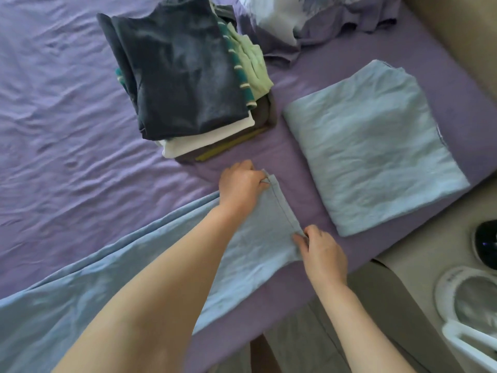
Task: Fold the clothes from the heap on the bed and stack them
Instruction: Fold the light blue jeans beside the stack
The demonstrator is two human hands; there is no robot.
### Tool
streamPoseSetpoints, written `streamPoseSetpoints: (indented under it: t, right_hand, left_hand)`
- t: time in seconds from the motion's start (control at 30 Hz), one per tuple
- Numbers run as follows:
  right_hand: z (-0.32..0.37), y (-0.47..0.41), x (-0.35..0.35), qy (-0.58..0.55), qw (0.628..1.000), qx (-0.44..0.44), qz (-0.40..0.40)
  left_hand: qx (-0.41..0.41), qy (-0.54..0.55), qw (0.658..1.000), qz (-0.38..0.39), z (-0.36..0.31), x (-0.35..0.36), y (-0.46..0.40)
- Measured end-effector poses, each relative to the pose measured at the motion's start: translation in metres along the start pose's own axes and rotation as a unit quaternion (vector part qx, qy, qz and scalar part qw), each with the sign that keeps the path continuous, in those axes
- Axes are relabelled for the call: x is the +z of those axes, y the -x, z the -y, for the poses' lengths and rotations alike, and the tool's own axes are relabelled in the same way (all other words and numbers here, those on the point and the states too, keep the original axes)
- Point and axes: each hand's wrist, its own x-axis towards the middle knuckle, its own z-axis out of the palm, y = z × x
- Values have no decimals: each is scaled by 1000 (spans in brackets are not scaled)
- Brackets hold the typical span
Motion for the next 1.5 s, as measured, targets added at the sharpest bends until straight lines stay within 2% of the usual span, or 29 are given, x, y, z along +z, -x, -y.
streamPoseSetpoints:
  t: [0.1, 0.17, 0.2, 0.27, 0.33, 0.37, 0.5, 0.57, 0.63, 0.77, 0.9, 1.03, 1.13, 1.23, 1.33, 1.43, 1.5]
  right_hand:
    - [10, -2, 0, 22, 995, -63, -78]
    - [19, -3, 1, 19, 988, -128, -84]
    - [23, -4, 3, 2, 985, -164, -63]
    - [26, -4, 8, -23, 979, -203, 23]
    - [21, -1, 12, 17, 970, -218, 106]
    - [18, -1, 14, 44, 965, -227, 127]
    - [18, 1, 17, 92, 964, -217, 123]
    - [34, 4, 21, 88, 968, -214, 98]
    - [59, 5, 28, 79, 964, -222, 120]
    - [123, -6, 39, 77, 943, -305, 107]
    - [178, -23, 46, 59, 923, -381, 27]
    - [198, -35, 58, 125, 932, -334, 67]
    - [201, -38, 58, 116, 948, -291, 63]
    - [206, -39, 50, 70, 964, -254, 18]
    - [211, -40, 51, 81, 971, -224, 6]
    - [220, -34, 57, 101, 974, -202, -14]
    - [231, -20, 63, 100, 969, -223, -30]
  left_hand:
    - [-48, 40, 998, -8, -7, 3, 9]
    - [-88, 60, 994, -29, -9, 2, 20]
    - [-90, 66, 993, -41, -9, 1, 28]
    - [-42, 49, 995, -73, -6, 0, 52]
    - [3, -23, 996, -90, 4, 9, 80]
    - [-1, -55, 995, -85, 10, 14, 94]
    - [-126, -67, 989, 47, 51, 35, 141]
    - [-156, -56, 985, 44, 73, 38, 153]
    - [-131, -53, 989, 39, 87, 30, 159]
    - [-140, -49, 985, -83, 127, 2, 171]
    - [-158, -35, 978, -135, 186, -21, 201]
    - [-183, -12, 977, -111, 225, -32, 229]
    - [-267, 20, 959, -89, 239, -36, 238]
    - [-315, 56, 940, -116, 243, -40, 230]
    - [-320, 62, 934, -147, 248, -47, 217]
    - [-315, 51, 945, -70, 261, -44, 208]
    - [-319, 70, 944, -54, 268, -42, 209]
